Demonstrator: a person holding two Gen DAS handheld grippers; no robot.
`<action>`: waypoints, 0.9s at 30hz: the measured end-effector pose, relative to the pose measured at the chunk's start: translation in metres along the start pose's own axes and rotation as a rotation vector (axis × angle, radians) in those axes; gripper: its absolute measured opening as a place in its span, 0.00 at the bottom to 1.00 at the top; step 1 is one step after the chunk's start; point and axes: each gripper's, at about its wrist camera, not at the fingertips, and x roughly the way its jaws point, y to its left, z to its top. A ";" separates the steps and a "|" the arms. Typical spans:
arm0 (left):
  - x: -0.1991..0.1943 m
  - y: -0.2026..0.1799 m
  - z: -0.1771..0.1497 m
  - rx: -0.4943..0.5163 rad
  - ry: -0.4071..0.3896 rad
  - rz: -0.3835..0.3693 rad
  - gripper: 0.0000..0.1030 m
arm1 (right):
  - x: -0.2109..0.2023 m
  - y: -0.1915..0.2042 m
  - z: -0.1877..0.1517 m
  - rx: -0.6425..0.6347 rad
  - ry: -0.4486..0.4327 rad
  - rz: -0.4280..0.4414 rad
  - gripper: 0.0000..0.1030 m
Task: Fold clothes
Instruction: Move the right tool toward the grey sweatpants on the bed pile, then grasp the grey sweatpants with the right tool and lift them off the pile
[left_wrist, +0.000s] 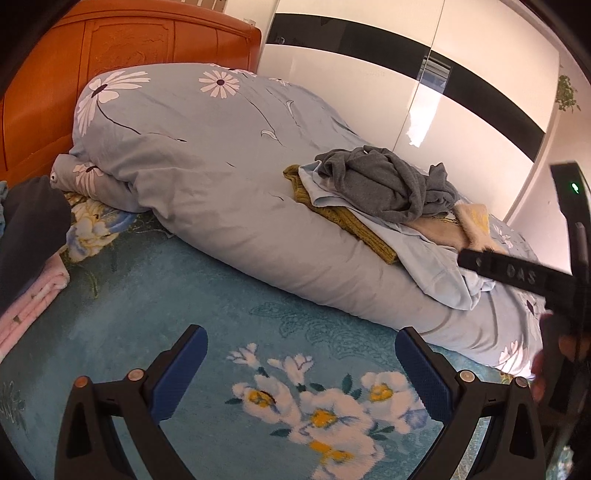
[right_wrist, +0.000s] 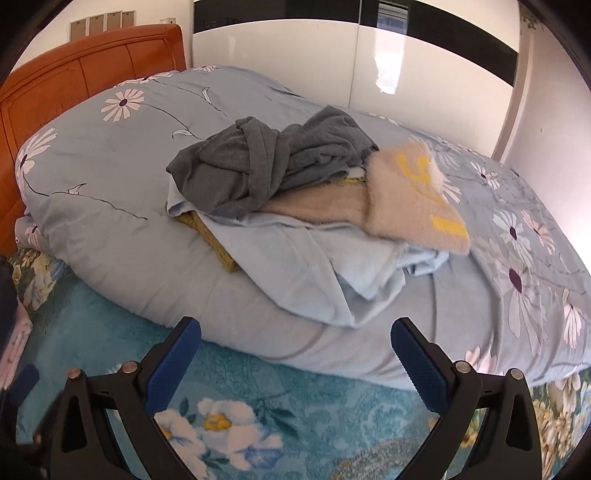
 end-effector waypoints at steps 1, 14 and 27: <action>0.001 0.003 0.000 -0.008 -0.001 0.009 1.00 | 0.009 0.005 0.013 -0.012 -0.005 0.000 1.00; 0.017 0.051 -0.005 -0.176 0.073 0.076 1.00 | 0.133 0.001 0.103 0.254 0.154 -0.046 0.53; 0.024 0.057 -0.013 -0.219 0.098 0.068 1.00 | 0.063 -0.033 0.108 0.377 0.017 0.178 0.05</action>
